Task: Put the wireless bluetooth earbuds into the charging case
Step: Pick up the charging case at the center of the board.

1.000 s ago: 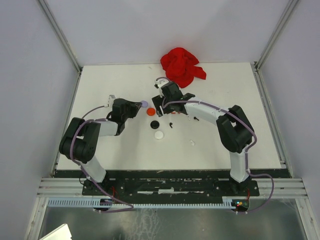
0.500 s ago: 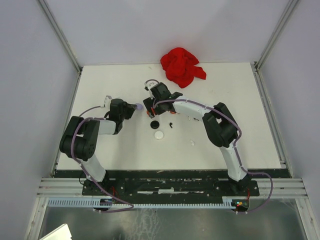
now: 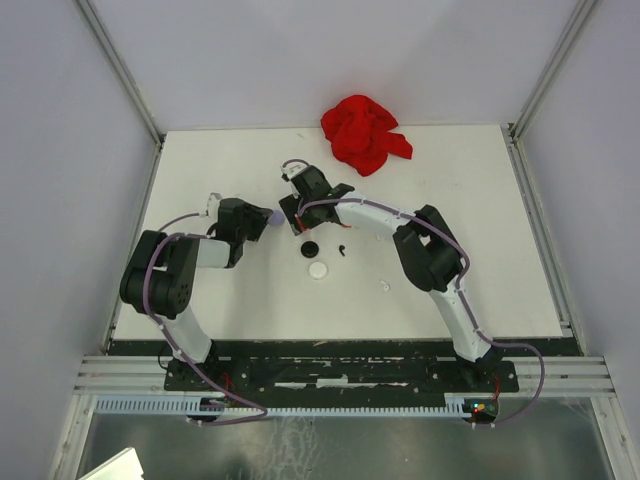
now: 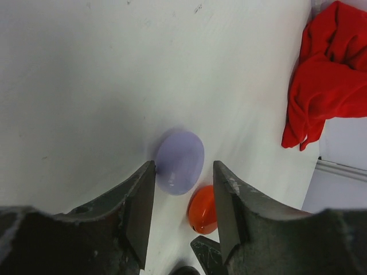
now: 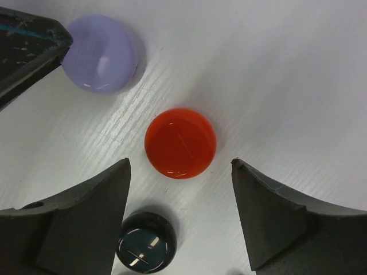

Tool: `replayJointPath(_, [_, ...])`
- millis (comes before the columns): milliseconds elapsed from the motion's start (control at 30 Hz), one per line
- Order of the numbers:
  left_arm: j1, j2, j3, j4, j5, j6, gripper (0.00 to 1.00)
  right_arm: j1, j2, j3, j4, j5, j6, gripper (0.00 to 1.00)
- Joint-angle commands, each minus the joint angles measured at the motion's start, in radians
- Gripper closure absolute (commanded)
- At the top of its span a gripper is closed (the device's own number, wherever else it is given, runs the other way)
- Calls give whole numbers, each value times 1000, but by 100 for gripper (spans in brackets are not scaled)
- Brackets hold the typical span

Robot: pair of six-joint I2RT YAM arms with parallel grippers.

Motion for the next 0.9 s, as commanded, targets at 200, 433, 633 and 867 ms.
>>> replayJointPath(200, [11,-61,-9,-9,0,49,40,14,59,104,-38,79,2,20])
replayJointPath(433, [12,-117,-32,-21,4,49,40,13,61,101,-68,143,-17,19])
replayJointPath(633, [11,-150,-45,-31,6,48,40,-4,40,64,-53,177,-10,18])
replayJointPath(867, [11,-169,-56,-36,9,49,40,-39,3,28,-46,189,-25,18])
